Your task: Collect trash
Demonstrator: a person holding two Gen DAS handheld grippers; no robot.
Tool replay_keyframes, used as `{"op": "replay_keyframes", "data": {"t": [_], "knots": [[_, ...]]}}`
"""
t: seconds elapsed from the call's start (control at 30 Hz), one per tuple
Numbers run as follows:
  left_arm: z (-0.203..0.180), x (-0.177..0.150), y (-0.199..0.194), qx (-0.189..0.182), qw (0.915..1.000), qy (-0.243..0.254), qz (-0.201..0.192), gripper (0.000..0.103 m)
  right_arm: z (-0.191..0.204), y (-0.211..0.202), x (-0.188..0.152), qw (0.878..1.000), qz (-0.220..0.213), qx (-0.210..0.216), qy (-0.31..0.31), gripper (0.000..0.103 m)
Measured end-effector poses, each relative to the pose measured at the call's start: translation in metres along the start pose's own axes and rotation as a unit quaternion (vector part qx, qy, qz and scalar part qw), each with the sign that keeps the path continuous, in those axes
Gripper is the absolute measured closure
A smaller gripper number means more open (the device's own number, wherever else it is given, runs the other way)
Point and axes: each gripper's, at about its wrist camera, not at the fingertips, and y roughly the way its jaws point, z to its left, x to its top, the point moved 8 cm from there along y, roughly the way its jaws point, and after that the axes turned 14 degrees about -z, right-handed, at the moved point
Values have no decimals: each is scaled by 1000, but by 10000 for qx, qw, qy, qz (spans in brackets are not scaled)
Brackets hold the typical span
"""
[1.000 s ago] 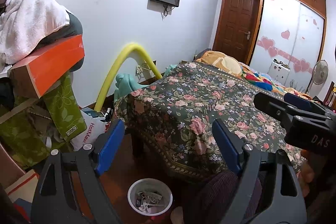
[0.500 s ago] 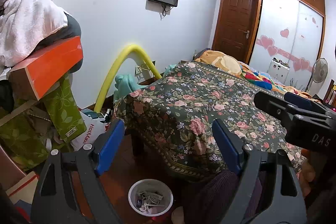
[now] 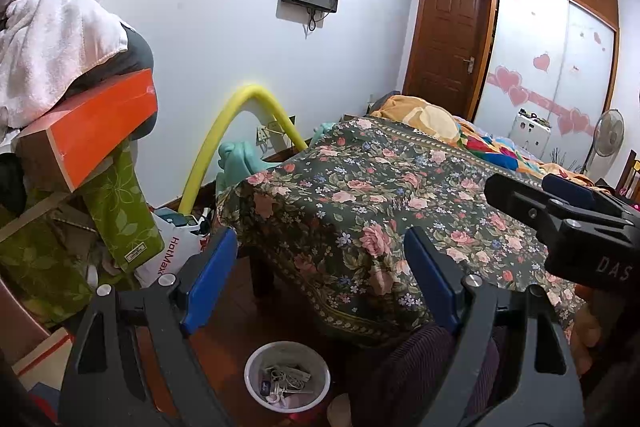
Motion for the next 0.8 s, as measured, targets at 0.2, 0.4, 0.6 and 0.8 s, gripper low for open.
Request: {"op": "replay_keyframes", "data": {"t": [0.2, 0.4, 0.6, 0.8], "knots": [[1, 0, 0, -8, 10000, 4, -2, 18, 0, 0, 0, 10000, -4, -3, 3, 1], [2, 0, 2, -1, 10000, 45, 1, 18, 0, 0, 0, 10000, -7, -4, -10, 1], [5, -1, 3, -3, 10000, 17, 48, 18, -1, -1, -1, 10000, -1, 8, -13, 1], [4, -2, 5, -112, 9999, 52, 32, 18, -1, -1, 0, 10000, -1, 7, -10, 1]]}}
